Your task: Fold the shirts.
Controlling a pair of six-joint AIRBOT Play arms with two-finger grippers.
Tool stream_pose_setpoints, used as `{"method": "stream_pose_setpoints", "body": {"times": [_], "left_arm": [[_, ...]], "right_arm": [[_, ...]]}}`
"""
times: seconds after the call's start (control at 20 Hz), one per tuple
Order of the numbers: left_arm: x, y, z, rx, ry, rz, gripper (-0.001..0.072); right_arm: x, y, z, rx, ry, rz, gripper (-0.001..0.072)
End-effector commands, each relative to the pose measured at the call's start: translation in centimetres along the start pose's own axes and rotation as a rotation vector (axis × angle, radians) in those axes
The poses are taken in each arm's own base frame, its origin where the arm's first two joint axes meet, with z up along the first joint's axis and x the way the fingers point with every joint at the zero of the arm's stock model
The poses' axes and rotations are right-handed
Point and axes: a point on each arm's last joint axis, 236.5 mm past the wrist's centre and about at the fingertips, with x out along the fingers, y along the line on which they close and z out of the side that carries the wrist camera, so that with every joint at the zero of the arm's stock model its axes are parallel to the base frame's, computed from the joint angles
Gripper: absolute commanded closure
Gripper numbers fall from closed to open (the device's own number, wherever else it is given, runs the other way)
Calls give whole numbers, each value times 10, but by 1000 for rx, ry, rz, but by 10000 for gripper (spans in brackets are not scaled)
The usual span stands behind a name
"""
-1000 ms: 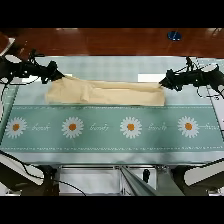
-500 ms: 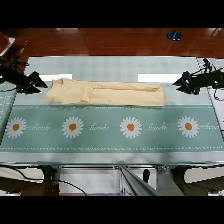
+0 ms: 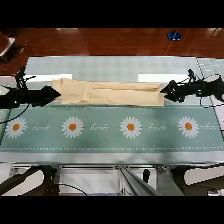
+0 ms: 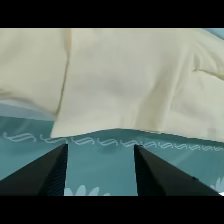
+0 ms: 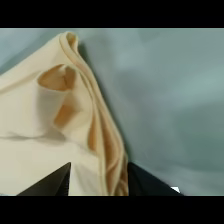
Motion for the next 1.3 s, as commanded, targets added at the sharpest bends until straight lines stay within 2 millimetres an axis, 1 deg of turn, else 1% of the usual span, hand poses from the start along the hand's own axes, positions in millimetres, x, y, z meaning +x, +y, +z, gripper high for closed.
{"method": "stream_pose_setpoints", "body": {"times": [0.0, 0.05, 0.1, 0.15, 0.2, 0.25, 0.3, 0.4, 0.5, 0.6, 0.65, 0.7, 0.8, 0.9, 0.95, 1.0, 1.05, 1.15, 1.25], "left_arm": [[9, -23, -7, 29, -22, -40, 201], [11, -28, -9, 37, -20, -47, 201], [13, -34, -12, 51, -11, -54, 201], [16, -39, -16, 63, 1, -60, 207], [18, -43, -20, 74, 13, -66, 259], [20, -49, -25, 83, 28, -75, 449], [22, -55, -29, 89, 37, -89, 691], [26, -77, -38, 127, 49, -140, 687], [36, -103, -51, 189, 58, -167, 687], [51, -130, -61, 255, 46, -183, 688], [60, -148, -69, 272, 69, -200, 687], [71, -165, -77, 284, 101, -218, 688], [95, -208, -95, 328, 165, -260, 688], [118, -247, -113, 354, 214, -297, 688], [129, -267, -125, 362, 242, -315, 688], [140, -283, -143, 369, 286, -329, 688], [149, -296, -164, 384, 341, -340, 688], [163, -311, -215, 413, 487, -347, 688], [171, -321, -260, 466, 589, -355, 688]], "right_arm": [[24, 10, -16, -13, 49, 7, 313], [27, 16, -20, -26, 56, 9, 378], [27, 21, -21, -39, 56, 12, 523], [24, 25, -23, -67, 55, 18, 692], [18, 31, -24, -87, 51, 24, 686], [7, 37, -26, -115, 50, 20, 686], [-7, 37, -30, -162, 49, -10, 686], [-44, 32, -44, -254, 40, -127, 686], [-82, 32, -61, -312, -26, -201, 686], [-119, 41, -86, -374, -119, -220, 686], [-136, 50, -99, -392, -171, -207, 686], [-151, 58, -113, -416, -208, -192, 686], [-171, 72, -140, -453, -234, -159, 686], [-189, 84, -159, -486, -267, -132, 686], [-195, 89, -166, -495, -282, -121, 686], [-200, 91, -172, -499, -292, -114, 686], [-204, 94, -177, -506, -298, -105, 686], [-207, 104, -184, -515, -308, -67, 686], [-207, 112, -188, -517, -303, -29, 686]]}}
